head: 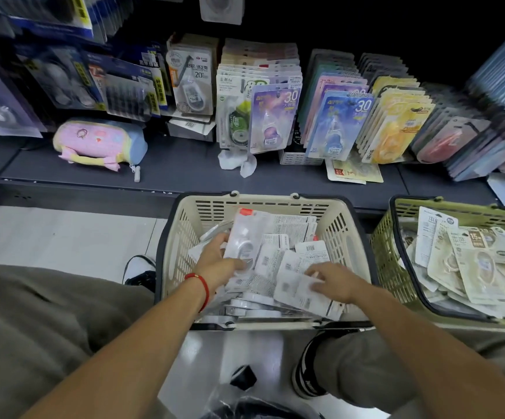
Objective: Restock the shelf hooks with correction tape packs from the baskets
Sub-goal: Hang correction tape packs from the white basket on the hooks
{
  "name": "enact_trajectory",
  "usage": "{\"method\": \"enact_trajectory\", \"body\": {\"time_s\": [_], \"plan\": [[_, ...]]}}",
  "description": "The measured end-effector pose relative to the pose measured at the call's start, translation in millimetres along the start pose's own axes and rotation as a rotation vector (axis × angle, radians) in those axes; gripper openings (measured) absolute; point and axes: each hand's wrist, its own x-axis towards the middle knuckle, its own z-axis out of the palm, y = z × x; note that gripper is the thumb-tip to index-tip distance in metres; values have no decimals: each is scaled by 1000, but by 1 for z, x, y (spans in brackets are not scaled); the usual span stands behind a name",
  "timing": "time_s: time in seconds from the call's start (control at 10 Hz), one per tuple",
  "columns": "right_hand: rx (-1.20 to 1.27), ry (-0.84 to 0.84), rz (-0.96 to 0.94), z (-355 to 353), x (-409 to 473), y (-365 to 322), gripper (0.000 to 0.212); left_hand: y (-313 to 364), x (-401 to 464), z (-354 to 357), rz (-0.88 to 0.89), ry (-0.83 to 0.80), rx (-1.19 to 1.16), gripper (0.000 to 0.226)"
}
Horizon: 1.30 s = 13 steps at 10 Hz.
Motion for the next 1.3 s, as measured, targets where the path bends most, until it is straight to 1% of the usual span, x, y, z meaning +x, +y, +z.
{"method": "enact_trajectory", "body": {"time_s": [0.1, 0.2, 0.3, 0.4, 0.5, 0.6, 0.7, 0.8, 0.9, 1.0, 1.1, 1.2, 1.3], "plan": [[384, 19, -46, -29, -4, -14, 47, 1, -5, 11, 179, -49, 119, 44], [717, -40, -76, -46, -8, -35, 40, 0, -7, 18, 297, -89, 260, 38], [1031, -109, -43, -51, -10, -49, 19, 0, -7, 19, 316, -103, 343, 43], [1344, -144, -19, -52, -13, -54, 24, -1, -6, 18, 259, -125, 324, 58], [1540, -76, 44, -49, -10, -59, 30, -4, -6, 19, 236, -175, 279, 66], [1641, -78, 122, -39, -6, -68, 36, -8, -4, 22, 248, -152, 235, 56], [1843, -122, 193, -28, 0, -68, 46, -10, -2, 21, 230, -94, 200, 52], [1217, 79, 198, -15, 14, -48, 50, -15, 2, 15, 153, -7, 94, 54], [-84, 209, 165, 11, 21, -9, 65, -19, 6, 6, 75, 83, 61, 60], [-351, 158, 200, 29, 18, 7, 64, -21, 10, -3, 51, 120, 2, 66], [-162, 237, 156, 24, 17, 7, 52, -22, 12, -7, 46, 178, -26, 66], [252, 184, 45, -1, 13, 1, 55, -19, 13, -7, 53, 205, -5, 61], [549, 107, 19, -31, 5, -11, 38, -15, 10, -6, 95, 217, 56, 62]]}}
